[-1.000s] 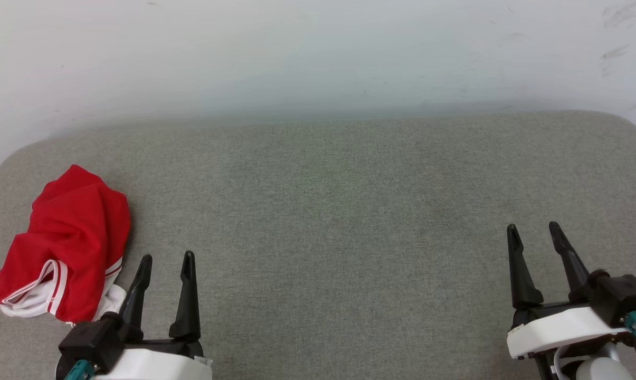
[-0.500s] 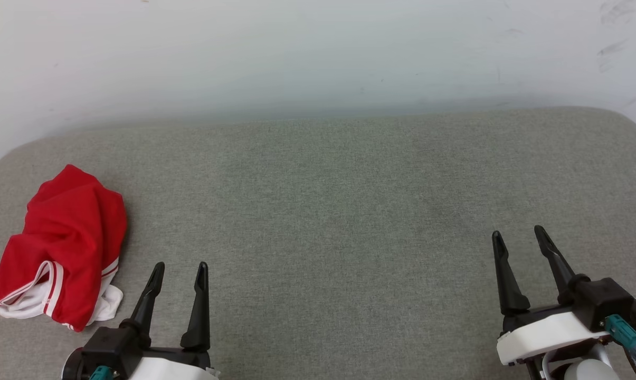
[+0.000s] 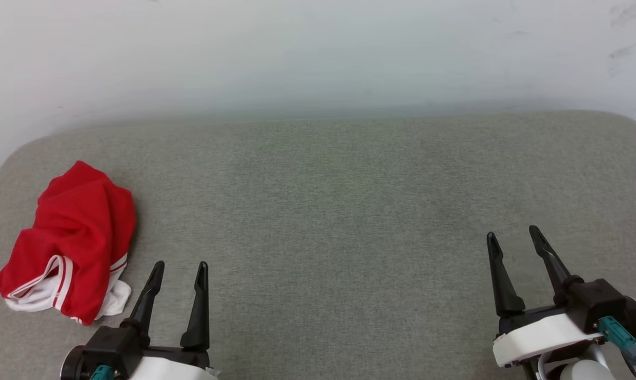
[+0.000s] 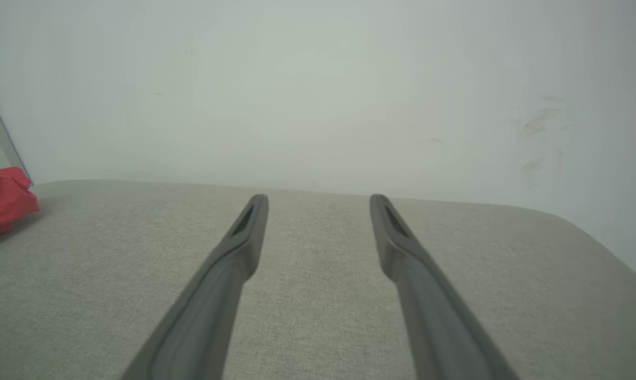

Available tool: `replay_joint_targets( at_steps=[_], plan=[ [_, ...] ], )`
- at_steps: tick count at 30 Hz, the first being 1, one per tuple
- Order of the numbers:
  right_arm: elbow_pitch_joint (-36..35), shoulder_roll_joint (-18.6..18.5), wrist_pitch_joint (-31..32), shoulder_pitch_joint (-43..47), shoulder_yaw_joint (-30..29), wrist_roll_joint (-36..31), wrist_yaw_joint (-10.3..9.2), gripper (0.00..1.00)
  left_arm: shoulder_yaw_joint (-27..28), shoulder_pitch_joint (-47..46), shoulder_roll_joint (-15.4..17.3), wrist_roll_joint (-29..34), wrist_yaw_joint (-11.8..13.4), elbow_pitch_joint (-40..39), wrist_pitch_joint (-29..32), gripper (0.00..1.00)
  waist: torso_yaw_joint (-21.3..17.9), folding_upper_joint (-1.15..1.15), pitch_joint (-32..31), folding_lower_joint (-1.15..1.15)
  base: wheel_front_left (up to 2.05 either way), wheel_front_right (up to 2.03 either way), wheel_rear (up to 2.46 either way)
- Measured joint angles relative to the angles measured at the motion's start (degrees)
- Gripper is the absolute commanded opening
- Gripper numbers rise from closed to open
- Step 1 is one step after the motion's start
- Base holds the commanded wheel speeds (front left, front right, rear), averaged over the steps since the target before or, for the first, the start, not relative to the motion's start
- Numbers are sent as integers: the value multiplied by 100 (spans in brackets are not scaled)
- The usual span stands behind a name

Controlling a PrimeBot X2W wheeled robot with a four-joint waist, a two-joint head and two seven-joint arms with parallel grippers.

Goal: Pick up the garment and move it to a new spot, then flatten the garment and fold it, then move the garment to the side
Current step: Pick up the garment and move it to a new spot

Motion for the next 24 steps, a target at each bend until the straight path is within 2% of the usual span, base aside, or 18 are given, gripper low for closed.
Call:
replay_joint_targets(
  at_steps=[9,24],
  plan=[
    [22,1,0,88,240,-13,1,100,112,-33,1,-1,-14,8,-1,100,436,0,-42,0,0,0,0],
    [147,0,-1,141,564,138,1,100,193,114,1,93,-30,140,-1,100,1515,0,-177,0,0,0,0]
  ],
)
